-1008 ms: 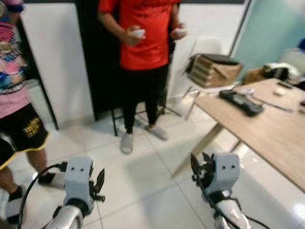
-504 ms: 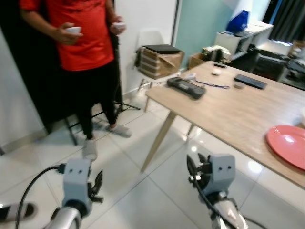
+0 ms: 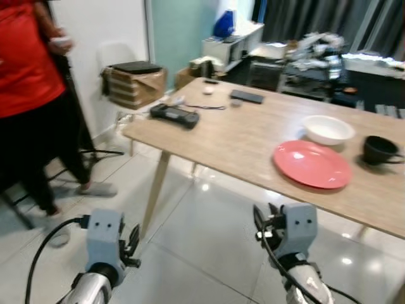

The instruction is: Setting the table

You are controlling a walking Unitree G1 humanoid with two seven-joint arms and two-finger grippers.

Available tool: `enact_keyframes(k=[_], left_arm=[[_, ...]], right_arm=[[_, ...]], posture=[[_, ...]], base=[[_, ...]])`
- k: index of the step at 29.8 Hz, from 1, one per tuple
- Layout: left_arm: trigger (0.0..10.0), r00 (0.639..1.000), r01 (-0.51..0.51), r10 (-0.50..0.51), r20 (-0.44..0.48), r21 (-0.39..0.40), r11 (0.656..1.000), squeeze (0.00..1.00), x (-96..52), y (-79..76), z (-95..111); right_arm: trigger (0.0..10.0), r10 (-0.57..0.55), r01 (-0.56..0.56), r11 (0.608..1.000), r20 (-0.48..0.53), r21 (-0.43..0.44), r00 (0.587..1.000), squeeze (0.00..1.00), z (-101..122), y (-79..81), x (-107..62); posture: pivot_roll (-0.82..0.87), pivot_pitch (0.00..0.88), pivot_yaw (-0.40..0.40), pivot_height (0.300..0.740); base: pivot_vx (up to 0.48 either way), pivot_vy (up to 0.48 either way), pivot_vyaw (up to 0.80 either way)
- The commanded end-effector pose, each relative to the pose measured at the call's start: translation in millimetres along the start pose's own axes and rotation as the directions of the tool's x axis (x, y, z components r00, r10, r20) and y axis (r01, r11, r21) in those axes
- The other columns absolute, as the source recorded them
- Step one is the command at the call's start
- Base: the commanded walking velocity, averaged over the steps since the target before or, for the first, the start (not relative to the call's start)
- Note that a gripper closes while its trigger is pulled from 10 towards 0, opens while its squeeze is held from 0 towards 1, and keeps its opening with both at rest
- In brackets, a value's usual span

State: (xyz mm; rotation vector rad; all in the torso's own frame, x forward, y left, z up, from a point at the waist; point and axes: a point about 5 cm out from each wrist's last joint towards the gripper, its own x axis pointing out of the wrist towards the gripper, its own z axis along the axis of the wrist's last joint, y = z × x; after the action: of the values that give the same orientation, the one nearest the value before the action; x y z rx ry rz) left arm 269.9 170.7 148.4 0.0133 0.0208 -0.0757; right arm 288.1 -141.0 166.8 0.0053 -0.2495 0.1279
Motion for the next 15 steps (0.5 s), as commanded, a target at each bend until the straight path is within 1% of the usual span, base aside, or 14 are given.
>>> enact_keyframes(k=[1,15], left_arm=[[10.0,1.0,-0.011,0.011,-0.022,0.001,1.0,0.0,-3.0,2.2,-5.3],[10.0,1.0,-0.008,0.008,-0.02,0.001,1.0,0.0,-1.7,1.6,-5.2]], right_arm=[[10.0,-0.002,0.003,1.0,-0.022,0.015,1.0,0.0,-4.9,0.4,-2.7],[10.0,-0.003,0.004,1.0,-0.021,0.017,1.0,0.0,-5.4,0.4,-1.8]], posture=[[0.02,0.148,0.058,0.74],[0.02,0.139,0.059,0.74]], base=[[0.0,0.0,-0.8],[0.0,0.0,-0.8]])
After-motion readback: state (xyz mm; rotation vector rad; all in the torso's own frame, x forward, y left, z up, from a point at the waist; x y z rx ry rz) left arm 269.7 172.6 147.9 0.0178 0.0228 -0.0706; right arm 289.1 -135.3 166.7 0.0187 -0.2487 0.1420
